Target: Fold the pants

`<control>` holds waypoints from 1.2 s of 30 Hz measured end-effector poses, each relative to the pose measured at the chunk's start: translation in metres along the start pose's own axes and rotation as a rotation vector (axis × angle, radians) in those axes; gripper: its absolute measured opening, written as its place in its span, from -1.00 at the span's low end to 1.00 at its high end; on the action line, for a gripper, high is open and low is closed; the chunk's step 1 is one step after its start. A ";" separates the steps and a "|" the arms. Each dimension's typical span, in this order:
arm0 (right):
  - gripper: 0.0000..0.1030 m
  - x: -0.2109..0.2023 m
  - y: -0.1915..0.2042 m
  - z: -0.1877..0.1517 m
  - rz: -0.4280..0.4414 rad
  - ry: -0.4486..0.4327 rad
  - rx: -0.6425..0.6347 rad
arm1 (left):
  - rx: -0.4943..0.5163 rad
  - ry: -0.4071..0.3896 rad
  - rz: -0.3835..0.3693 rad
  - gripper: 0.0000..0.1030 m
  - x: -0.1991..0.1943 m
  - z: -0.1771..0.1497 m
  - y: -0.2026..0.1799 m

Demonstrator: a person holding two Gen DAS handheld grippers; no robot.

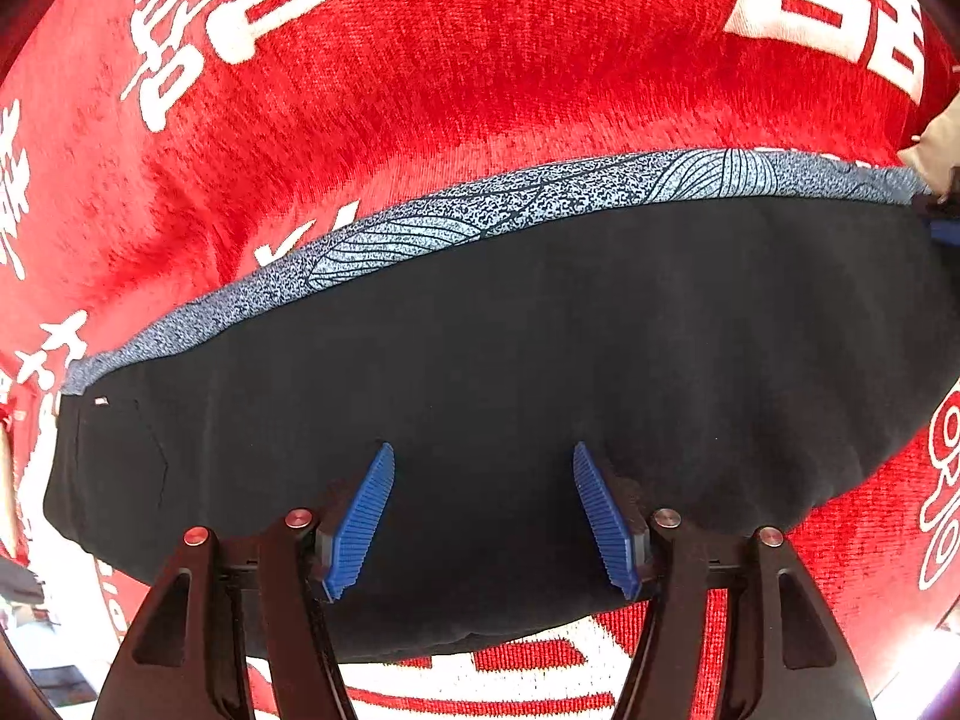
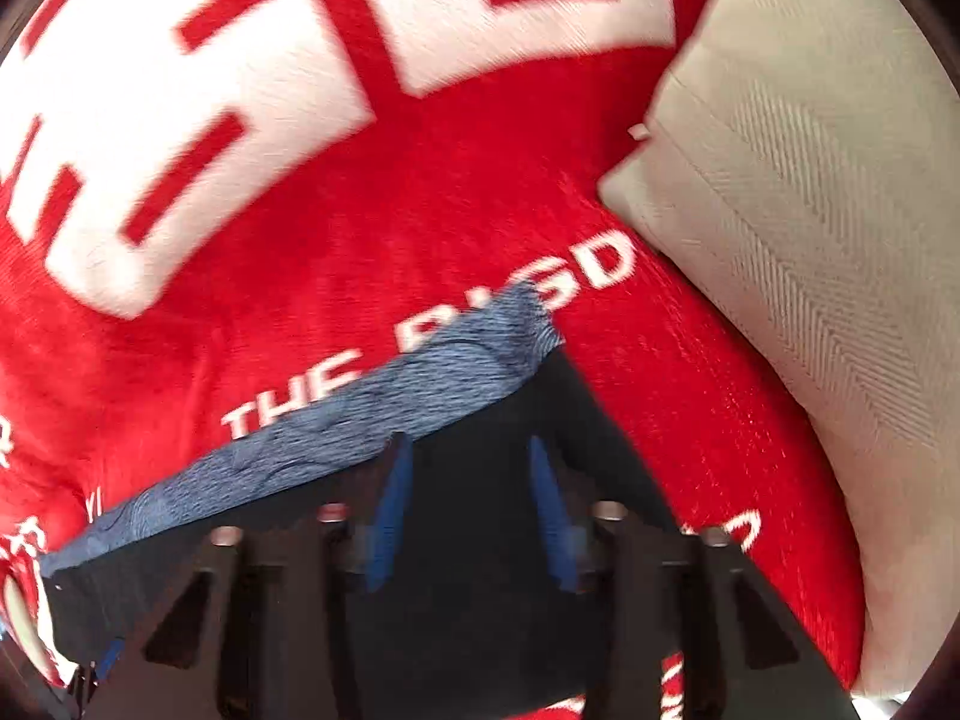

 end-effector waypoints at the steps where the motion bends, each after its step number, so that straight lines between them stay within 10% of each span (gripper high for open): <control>1: -0.35 -0.007 -0.004 0.002 0.023 -0.008 0.012 | 0.002 0.003 0.008 0.24 -0.001 0.001 -0.002; 6: 0.56 -0.046 -0.024 -0.002 0.016 -0.127 -0.059 | 0.015 0.009 0.039 0.24 -0.005 0.001 -0.007; 11: 0.52 -0.032 -0.031 0.000 0.033 -0.017 -0.160 | 0.023 0.016 0.061 0.24 -0.008 0.001 -0.011; 13: -0.32 -0.014 -0.031 -0.005 0.022 0.070 -0.161 | 0.027 0.025 0.066 0.24 -0.009 0.002 -0.012; 17: -0.77 -0.029 -0.041 -0.002 0.012 0.059 -0.121 | 0.023 0.051 0.068 0.24 -0.007 0.007 -0.012; 22: -0.68 -0.019 -0.046 -0.005 -0.052 0.045 -0.175 | 0.051 0.037 0.086 0.24 -0.007 0.006 -0.016; 27: -0.11 -0.054 -0.064 -0.018 0.131 0.024 -0.018 | 0.043 0.054 0.056 0.24 -0.009 0.014 -0.009; 36: -0.04 -0.064 -0.090 -0.068 0.319 0.027 0.242 | 0.036 -0.013 -0.059 0.25 -0.028 0.045 -0.035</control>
Point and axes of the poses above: each gripper's, at about its wrist camera, not at the fingertips, and x roughly the way its jaws point, y to its left, z to its top, the point moved 1 cm from there along x, roughly the way its jaws point, and after that the axes turned 12 degrees about x, right-handed, at the moved point
